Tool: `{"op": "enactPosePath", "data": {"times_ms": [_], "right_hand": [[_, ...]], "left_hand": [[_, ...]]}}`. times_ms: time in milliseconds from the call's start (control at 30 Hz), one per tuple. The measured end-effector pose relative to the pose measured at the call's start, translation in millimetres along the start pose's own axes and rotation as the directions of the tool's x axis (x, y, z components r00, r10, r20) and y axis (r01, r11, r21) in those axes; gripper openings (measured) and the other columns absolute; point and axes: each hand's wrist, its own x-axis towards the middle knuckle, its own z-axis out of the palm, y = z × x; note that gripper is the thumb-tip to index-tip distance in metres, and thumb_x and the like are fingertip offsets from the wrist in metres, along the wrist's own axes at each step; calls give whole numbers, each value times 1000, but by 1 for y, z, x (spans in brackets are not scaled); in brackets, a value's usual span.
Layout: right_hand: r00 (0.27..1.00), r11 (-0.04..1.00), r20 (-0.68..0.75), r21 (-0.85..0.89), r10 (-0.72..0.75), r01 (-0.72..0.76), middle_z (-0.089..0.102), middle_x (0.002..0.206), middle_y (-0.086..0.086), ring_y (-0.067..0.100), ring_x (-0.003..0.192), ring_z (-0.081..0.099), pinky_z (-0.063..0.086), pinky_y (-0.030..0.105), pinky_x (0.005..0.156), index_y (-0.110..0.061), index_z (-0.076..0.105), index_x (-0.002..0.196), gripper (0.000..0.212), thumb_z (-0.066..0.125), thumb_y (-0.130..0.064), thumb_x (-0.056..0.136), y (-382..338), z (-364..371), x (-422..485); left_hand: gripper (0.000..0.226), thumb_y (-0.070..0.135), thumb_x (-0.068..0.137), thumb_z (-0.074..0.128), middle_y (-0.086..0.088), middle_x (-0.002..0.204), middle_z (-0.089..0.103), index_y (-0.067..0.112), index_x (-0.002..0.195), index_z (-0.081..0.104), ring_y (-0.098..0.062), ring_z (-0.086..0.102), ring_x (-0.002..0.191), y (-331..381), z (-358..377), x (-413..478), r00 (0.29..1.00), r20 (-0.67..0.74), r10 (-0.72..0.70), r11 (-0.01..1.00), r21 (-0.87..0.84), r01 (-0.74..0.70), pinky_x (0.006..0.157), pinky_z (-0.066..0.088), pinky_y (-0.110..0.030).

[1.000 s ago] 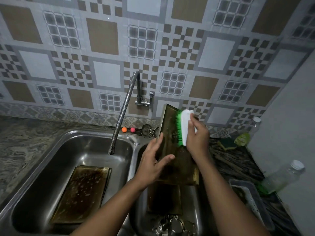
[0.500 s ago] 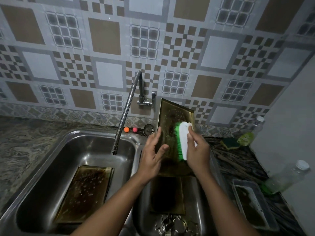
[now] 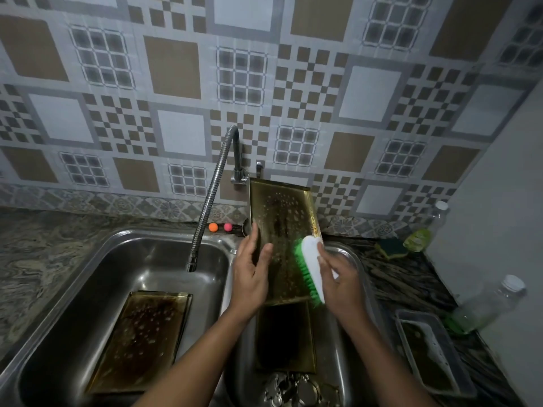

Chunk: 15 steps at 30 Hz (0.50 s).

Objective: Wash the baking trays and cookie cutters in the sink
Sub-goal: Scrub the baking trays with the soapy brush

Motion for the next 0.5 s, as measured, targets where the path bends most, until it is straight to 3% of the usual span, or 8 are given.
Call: {"op": "enactPosePath", "data": {"times_ms": [100, 167, 233, 400, 500], "right_hand": [[994, 995, -76, 62, 78, -73, 64, 103, -13, -11, 96, 57, 52, 23, 81, -37, 55, 129, 33, 55, -24, 98, -5, 2, 7], [996, 993, -61, 108, 59, -53, 64, 113, -13, -12, 103, 56, 47, 10, 81, -28, 58, 130, 33, 55, -22, 98, -16, 12, 4], [998, 990, -40, 133, 49, -43, 62, 120, -15, -10, 109, 55, 43, 5, 84, -23, 60, 131, 33, 54, -22, 99, -17, 16, 2], [970, 979, -169, 132, 176, -155, 64, 122, -8, 6, 108, 59, 47, 21, 88, -22, 59, 132, 33, 52, -20, 100, -7, 13, 19], [948, 974, -230, 113, 220, -198, 64, 127, 2, 9, 102, 57, 47, 25, 78, -21, 58, 133, 34, 51, -25, 100, -18, 12, 48]], "left_hand": [[57, 32, 99, 50, 28, 132, 40, 20, 152, 33, 26, 32, 123, 5, 4, 3, 1000, -21, 15, 999, 30, -15, 100, 28, 0], [54, 17, 100, 52, 26, 132, 39, 15, 151, 34, 28, 30, 124, 4, 4, 8, 997, -52, 62, 996, 63, -59, 101, 27, 1], [56, 2, 98, 51, 29, 131, 35, 12, 151, 34, 33, 26, 120, 2, 3, 10, 992, -74, 101, 990, 108, -93, 98, 24, 5], [62, -5, 95, 51, 21, 132, 44, 16, 151, 36, 21, 35, 124, 2, -2, 1, 990, -24, 138, 982, 131, -134, 101, 28, 0], [63, -3, 95, 52, 12, 139, 48, 21, 151, 35, 12, 37, 131, -2, -1, -8, 986, 99, 131, 981, 129, -144, 107, 29, -6]]}}
